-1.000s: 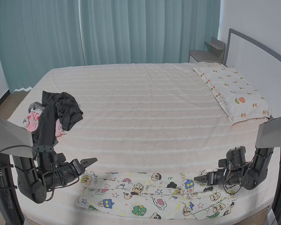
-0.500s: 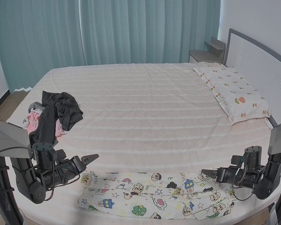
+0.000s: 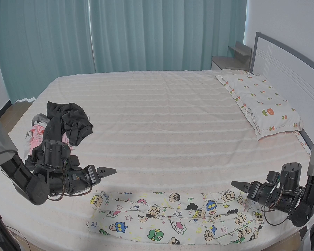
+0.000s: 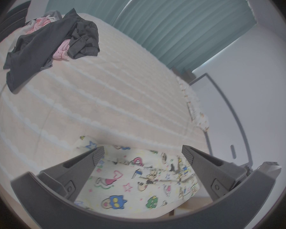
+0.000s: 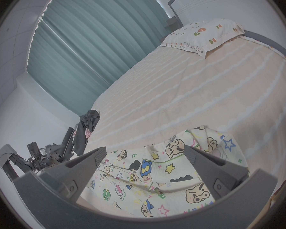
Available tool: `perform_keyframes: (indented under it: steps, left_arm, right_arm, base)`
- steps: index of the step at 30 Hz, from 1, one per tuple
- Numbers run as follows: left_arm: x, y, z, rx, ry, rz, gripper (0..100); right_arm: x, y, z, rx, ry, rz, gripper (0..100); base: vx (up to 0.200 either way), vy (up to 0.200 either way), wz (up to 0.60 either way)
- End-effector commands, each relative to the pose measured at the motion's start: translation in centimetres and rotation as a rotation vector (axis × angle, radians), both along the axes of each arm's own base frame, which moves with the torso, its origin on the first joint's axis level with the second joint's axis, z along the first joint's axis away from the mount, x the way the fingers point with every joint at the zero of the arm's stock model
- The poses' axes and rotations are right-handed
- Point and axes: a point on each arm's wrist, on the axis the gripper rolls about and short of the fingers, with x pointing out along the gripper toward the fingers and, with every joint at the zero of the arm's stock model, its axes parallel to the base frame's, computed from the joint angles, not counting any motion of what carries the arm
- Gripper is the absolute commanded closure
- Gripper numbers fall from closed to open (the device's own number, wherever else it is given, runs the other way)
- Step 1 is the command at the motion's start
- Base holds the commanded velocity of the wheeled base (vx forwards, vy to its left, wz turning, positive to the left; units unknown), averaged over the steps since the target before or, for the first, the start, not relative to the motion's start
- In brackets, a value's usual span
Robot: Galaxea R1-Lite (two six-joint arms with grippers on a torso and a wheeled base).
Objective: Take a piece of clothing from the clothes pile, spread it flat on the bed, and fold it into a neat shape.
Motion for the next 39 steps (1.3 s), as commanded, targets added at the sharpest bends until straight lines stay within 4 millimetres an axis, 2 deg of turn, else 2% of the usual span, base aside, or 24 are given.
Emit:
perform_keyframes:
  steps: [1,2,3,5,6,7,9,17,27,35,36,39]
  left_arm:
    - [4.0,1.5,-2.1,0.113,0.092,-0.085,0]
    - [4.2,1.5,-3.0,0.123,0.11,-0.1,0]
    - [4.2,1.5,-3.0,0.123,0.11,-0.1,0]
    - [4.4,1.8,-4.9,0.17,0.133,-0.153,0]
    - [4.4,1.8,-4.9,0.17,0.133,-0.153,0]
    - [4.4,1.9,-6.2,0.194,0.154,-0.179,0]
    - [4.7,2.0,-6.8,0.208,0.162,-0.185,0]
    - [4.9,2.3,-6.9,0.22,0.156,-0.192,0]
    - [4.4,2.0,-7.8,0.232,0.183,-0.216,0]
    - [4.6,0.8,-8.1,0.24,0.174,-0.249,0]
    - [4.7,0.7,-8.0,0.245,0.173,-0.247,100]
    - [4.7,0.7,-8.1,0.263,0.174,-0.234,100]
  right_arm:
    - [-0.5,0.0,0.2,0.068,0.036,-0.045,0]
    - [-0.5,0.0,0.1,0.067,0.041,-0.047,0]
    - [-0.5,0.0,0.1,0.067,0.041,-0.047,0]
    - [-0.5,-0.1,0.0,0.067,0.047,-0.051,0]
    - [-0.5,-0.1,0.0,0.067,0.047,-0.051,0]
    - [-0.5,-0.1,0.0,0.071,0.049,-0.05,0]
    - [-0.5,-0.1,0.0,0.07,0.053,-0.05,0]
    - [-0.4,-0.2,-0.3,0.064,0.064,-0.054,0]
    - [-0.4,-0.1,-0.6,0.06,0.075,-0.053,0]
    - [-0.4,-0.1,-0.6,0.06,0.075,-0.054,0]
    - [-0.4,-0.1,-0.6,0.06,0.075,-0.054,0]
    - [-0.4,-0.1,-0.6,0.06,0.075,-0.054,0]
  base:
    - [0.0,0.0,0.0]
    - [0.0,0.0,0.0]
    - [0.0,0.0,0.0]
    - [0.0,0.0,0.0]
    - [0.0,0.0,0.0]
    - [0.0,0.0,0.0]
    - [0.0,0.0,0.0]
    - [0.0,0.0,0.0]
    - [0.0,0.0,0.0]
    - [0.0,0.0,0.0]
    - [0.0,0.0,0.0]
    - [0.0,0.0,0.0]
